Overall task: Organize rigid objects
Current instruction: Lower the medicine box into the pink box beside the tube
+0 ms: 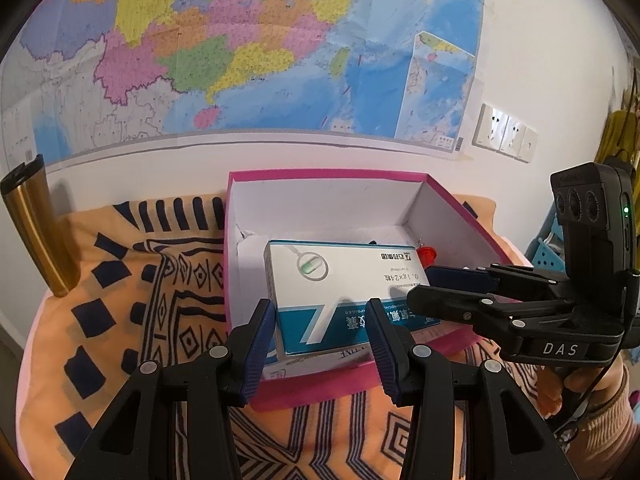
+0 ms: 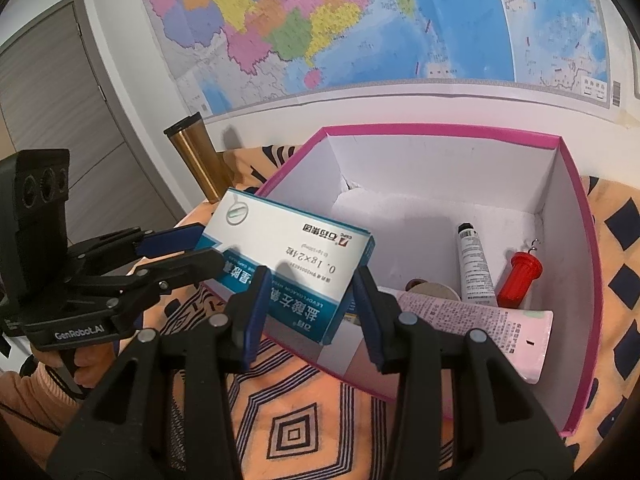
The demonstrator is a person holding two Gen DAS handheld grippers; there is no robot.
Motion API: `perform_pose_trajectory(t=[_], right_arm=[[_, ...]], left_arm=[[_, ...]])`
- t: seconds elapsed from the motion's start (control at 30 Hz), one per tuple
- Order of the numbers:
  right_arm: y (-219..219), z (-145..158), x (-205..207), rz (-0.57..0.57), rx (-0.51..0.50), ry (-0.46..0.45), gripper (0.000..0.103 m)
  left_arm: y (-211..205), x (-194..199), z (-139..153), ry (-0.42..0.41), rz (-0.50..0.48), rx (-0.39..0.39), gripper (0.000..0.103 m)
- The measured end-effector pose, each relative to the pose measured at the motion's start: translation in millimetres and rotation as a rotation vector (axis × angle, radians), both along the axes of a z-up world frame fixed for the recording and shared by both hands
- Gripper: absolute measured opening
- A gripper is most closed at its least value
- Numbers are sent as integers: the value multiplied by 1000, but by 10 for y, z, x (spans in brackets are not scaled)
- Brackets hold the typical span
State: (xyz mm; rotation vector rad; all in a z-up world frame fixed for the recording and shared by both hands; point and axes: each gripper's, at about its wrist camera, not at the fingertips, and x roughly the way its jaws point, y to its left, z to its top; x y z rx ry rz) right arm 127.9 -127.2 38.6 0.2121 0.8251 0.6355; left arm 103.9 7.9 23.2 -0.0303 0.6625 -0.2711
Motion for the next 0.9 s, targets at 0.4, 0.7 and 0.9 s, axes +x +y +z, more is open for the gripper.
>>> perform_pose_trajectory(t=[0.4,0.7,0.9], right_arm=[[62,-123,82,4,-9,35,45],[96,-174,128,9,-15,53,45],[112,-189,154,11,-19,62,45]], left_arm=[[18,77,-88,26,13,4,46],[33,125,-137,40,20,6,46],[42,149,-166,52,22,9,46]])
